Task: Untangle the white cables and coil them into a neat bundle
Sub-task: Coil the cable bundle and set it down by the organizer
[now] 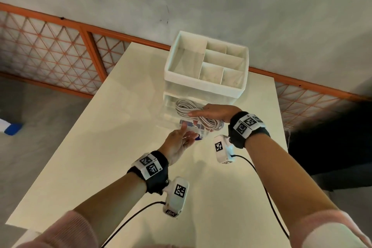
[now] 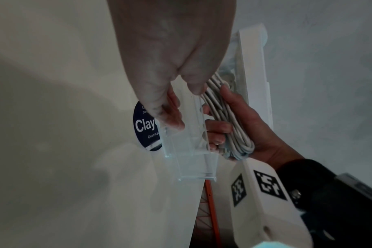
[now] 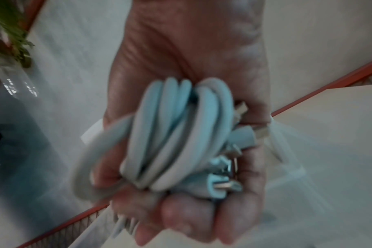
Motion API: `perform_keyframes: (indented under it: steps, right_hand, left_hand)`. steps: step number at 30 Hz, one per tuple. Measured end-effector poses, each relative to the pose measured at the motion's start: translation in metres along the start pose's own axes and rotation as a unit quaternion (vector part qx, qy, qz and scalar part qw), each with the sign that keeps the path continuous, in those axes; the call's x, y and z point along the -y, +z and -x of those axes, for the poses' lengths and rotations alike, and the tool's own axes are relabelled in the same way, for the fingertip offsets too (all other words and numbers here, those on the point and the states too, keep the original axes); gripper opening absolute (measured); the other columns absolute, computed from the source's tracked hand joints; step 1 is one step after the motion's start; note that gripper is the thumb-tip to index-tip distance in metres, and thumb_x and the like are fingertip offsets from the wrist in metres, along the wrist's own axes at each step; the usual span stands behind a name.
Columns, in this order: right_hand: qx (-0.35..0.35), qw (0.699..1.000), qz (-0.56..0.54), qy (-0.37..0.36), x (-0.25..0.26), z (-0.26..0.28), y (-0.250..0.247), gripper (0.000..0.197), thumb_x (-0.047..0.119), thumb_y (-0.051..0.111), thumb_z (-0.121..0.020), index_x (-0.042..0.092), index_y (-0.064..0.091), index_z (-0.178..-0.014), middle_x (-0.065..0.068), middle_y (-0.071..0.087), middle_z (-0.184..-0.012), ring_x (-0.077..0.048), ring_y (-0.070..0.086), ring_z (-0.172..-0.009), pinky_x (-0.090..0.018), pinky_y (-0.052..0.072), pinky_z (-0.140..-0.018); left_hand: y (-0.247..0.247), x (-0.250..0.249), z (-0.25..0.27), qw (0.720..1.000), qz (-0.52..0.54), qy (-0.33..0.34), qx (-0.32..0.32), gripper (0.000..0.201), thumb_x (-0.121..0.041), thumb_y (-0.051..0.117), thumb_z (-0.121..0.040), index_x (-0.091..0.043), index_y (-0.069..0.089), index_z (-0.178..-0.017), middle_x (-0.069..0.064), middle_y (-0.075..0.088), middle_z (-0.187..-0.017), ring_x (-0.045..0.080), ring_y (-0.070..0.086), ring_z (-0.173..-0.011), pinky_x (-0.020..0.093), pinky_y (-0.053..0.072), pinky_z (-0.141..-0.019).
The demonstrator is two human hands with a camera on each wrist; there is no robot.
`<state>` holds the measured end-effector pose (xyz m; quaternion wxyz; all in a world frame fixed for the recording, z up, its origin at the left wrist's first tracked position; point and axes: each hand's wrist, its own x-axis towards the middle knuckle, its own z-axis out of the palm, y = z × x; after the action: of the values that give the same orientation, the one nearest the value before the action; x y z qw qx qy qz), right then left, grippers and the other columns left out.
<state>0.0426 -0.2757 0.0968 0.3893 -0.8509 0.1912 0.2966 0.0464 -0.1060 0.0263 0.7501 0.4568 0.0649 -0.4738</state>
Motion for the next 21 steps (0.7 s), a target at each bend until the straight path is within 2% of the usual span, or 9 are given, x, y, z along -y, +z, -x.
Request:
perform_keyframes:
  steps: [2,4,8,11,12,15,16,18,21]
  right_hand:
    - [0.012,1.0,0.016,0.017,-0.003,-0.008,-0.003,0.064,0.069,0.054,-0.077,0.012,0.071,-0.097,-0.008,0.072,-0.093,-0.019,0.065,-0.078,-0.034,0.049,-0.086]
    - [0.014,0.999,0.021,0.031,-0.008,-0.014,-0.002,0.062,0.07,0.054,-0.076,0.014,0.071,-0.097,-0.006,0.072,-0.093,-0.019,0.066,-0.08,-0.034,0.049,-0.087]
    - [0.002,0.999,-0.013,0.043,-0.017,-0.022,0.005,0.049,0.068,0.055,-0.077,0.022,0.068,-0.085,0.001,0.069,-0.084,-0.015,0.065,-0.079,-0.027,0.046,-0.076]
    - [-0.001,0.996,-0.071,0.045,-0.025,-0.029,0.009,0.055,0.073,0.057,-0.071,0.022,0.071,-0.085,-0.003,0.072,-0.09,-0.02,0.067,-0.085,-0.032,0.049,-0.087]
    - [-0.011,0.994,-0.103,0.043,-0.026,-0.03,0.011,0.056,0.072,0.058,-0.071,0.02,0.071,-0.088,-0.005,0.073,-0.091,-0.02,0.068,-0.085,-0.032,0.05,-0.087]
    - [-0.08,0.978,-0.192,0.012,-0.027,-0.033,0.018,0.045,0.059,0.059,-0.08,0.015,0.067,-0.087,-0.006,0.069,-0.08,-0.017,0.065,-0.07,-0.028,0.05,-0.074]
    - [-0.107,0.974,-0.198,0.001,-0.027,-0.033,0.021,0.043,0.056,0.059,-0.082,0.014,0.067,-0.089,-0.006,0.069,-0.081,-0.017,0.064,-0.071,-0.027,0.049,-0.073]
    - [-0.165,0.971,-0.174,-0.014,-0.029,-0.037,0.028,0.045,0.055,0.058,-0.084,0.015,0.067,-0.102,-0.006,0.07,-0.099,-0.018,0.064,-0.087,-0.028,0.047,-0.08]
    - [-0.239,0.963,-0.121,-0.02,-0.032,-0.042,0.038,0.065,0.066,0.053,-0.079,0.021,0.057,-0.126,-0.004,0.064,-0.125,-0.022,0.058,-0.115,-0.036,0.043,-0.099]
  left_hand:
    - [0.0,0.0,0.0,1.0,0.007,-0.003,-0.006,0.037,-0.035,0.039,-0.097,-0.001,0.051,-0.105,0.011,0.061,-0.093,0.015,0.063,-0.084,0.022,0.051,-0.076]
    - [0.0,0.0,0.0,1.0,0.013,-0.004,-0.005,0.041,-0.035,0.04,-0.096,0.002,0.05,-0.111,0.013,0.061,-0.097,0.016,0.063,-0.085,0.022,0.052,-0.077]
    - [-0.002,0.001,-0.002,0.999,0.036,-0.006,-0.007,0.037,-0.033,0.043,-0.095,0.002,0.049,-0.108,0.015,0.06,-0.098,0.016,0.065,-0.084,0.019,0.055,-0.072]
    - [-0.001,0.002,-0.002,0.999,0.046,-0.002,-0.004,0.037,-0.033,0.044,-0.095,0.001,0.049,-0.11,0.017,0.057,-0.105,0.018,0.065,-0.087,0.019,0.055,-0.071]
    - [-0.001,0.002,-0.002,0.999,0.047,-0.003,-0.002,0.036,-0.032,0.044,-0.096,0.001,0.05,-0.107,0.017,0.058,-0.103,0.018,0.064,-0.088,0.019,0.055,-0.071]
    - [-0.001,0.001,-0.001,0.999,0.052,-0.006,-0.006,0.031,-0.031,0.044,-0.096,-0.002,0.054,-0.09,0.013,0.061,-0.094,0.017,0.065,-0.085,0.018,0.055,-0.071]
    - [-0.001,0.0,-0.001,0.999,0.051,-0.008,-0.008,0.031,-0.031,0.045,-0.096,-0.002,0.054,-0.089,0.012,0.062,-0.093,0.016,0.065,-0.085,0.019,0.055,-0.071]
    - [-0.001,-0.001,-0.002,0.999,0.051,-0.013,-0.015,0.031,-0.031,0.045,-0.095,-0.002,0.053,-0.091,0.013,0.063,-0.094,0.016,0.066,-0.085,0.019,0.055,-0.071]
    - [-0.001,-0.001,-0.002,0.998,0.054,-0.016,-0.02,0.031,-0.031,0.046,-0.095,-0.002,0.053,-0.091,0.015,0.062,-0.097,0.016,0.066,-0.085,0.018,0.056,-0.071]
